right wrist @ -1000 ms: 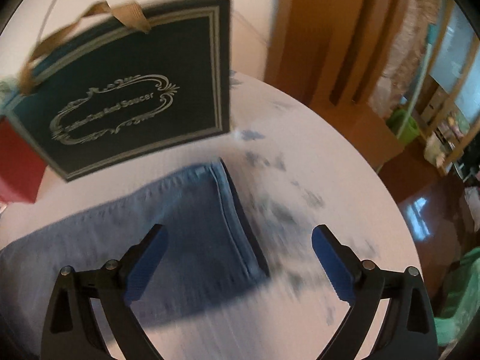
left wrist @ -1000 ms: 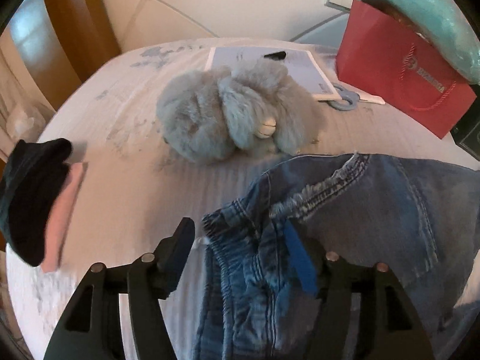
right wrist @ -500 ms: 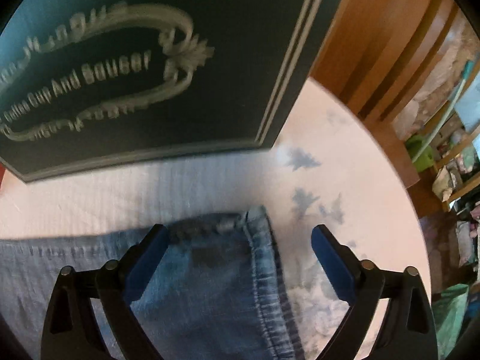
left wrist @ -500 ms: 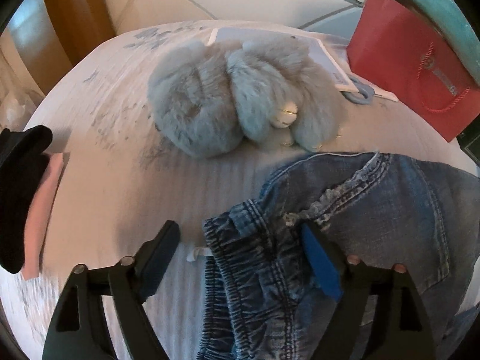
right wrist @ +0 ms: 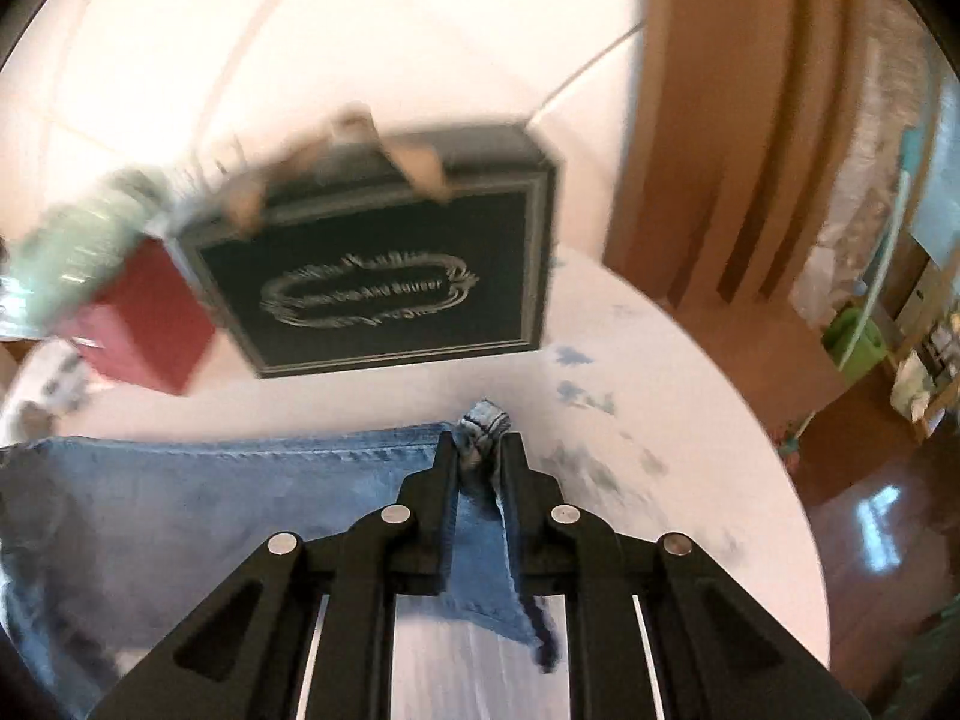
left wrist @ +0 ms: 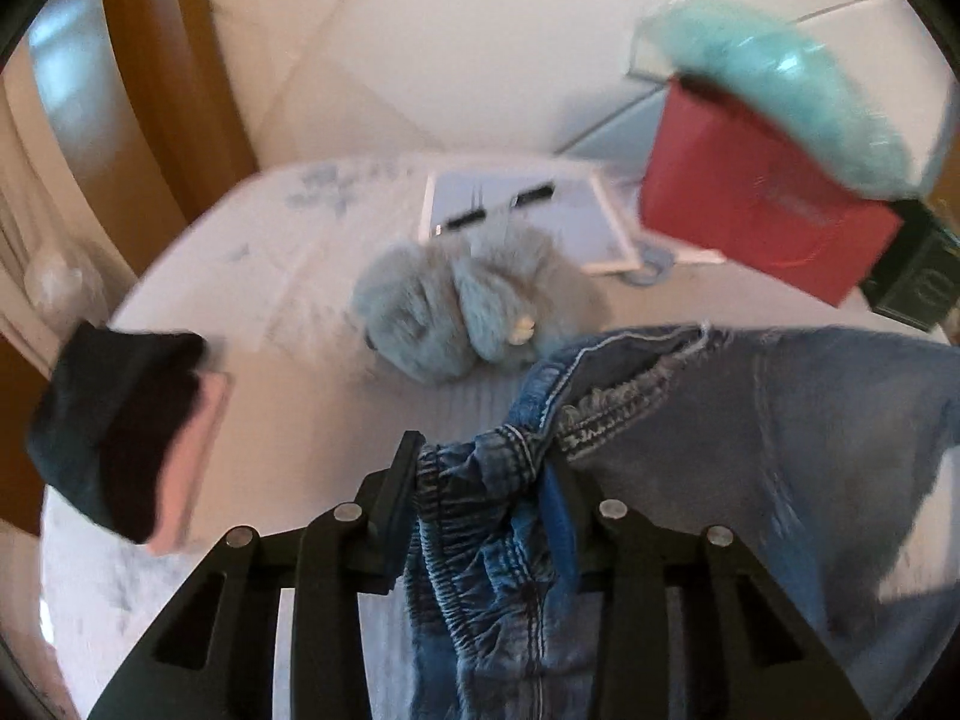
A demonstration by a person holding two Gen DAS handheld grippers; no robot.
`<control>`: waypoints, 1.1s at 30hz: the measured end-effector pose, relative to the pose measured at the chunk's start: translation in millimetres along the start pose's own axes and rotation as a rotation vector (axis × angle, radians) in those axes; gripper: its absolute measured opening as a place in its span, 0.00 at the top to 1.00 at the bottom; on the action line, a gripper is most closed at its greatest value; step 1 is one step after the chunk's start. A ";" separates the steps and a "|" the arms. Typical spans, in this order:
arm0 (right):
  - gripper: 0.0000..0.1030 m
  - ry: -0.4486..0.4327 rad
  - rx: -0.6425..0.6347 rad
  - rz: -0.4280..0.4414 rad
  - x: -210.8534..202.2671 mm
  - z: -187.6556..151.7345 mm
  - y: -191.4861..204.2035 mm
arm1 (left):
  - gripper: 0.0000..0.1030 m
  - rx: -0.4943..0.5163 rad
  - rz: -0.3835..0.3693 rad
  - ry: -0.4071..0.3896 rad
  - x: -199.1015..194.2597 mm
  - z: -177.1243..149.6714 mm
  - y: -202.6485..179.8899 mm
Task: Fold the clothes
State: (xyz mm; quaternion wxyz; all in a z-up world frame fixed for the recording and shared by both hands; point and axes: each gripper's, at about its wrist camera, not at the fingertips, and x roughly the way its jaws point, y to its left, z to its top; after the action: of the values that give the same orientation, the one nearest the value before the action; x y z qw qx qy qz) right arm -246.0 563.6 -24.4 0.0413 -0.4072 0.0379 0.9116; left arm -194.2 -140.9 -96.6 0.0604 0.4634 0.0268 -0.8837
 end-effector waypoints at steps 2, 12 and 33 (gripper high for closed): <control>0.88 -0.035 0.012 0.011 -54.5 -26.4 -9.9 | 0.64 0.012 -0.029 -0.038 -31.1 -12.4 4.9; 0.88 0.099 0.092 0.032 -180.9 -204.8 -67.7 | 0.64 0.188 -0.134 0.020 -100.9 -131.2 14.7; 0.12 0.372 0.275 -0.084 -120.6 -257.0 -89.3 | 0.55 0.113 -0.069 0.176 -66.2 -128.4 7.4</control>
State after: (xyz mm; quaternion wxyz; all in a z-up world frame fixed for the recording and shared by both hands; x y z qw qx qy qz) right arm 33.7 620.6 -108.6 0.1266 -0.5600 0.1516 0.8046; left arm -51.2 -129.6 -115.2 0.0011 0.5407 -0.0020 -0.8412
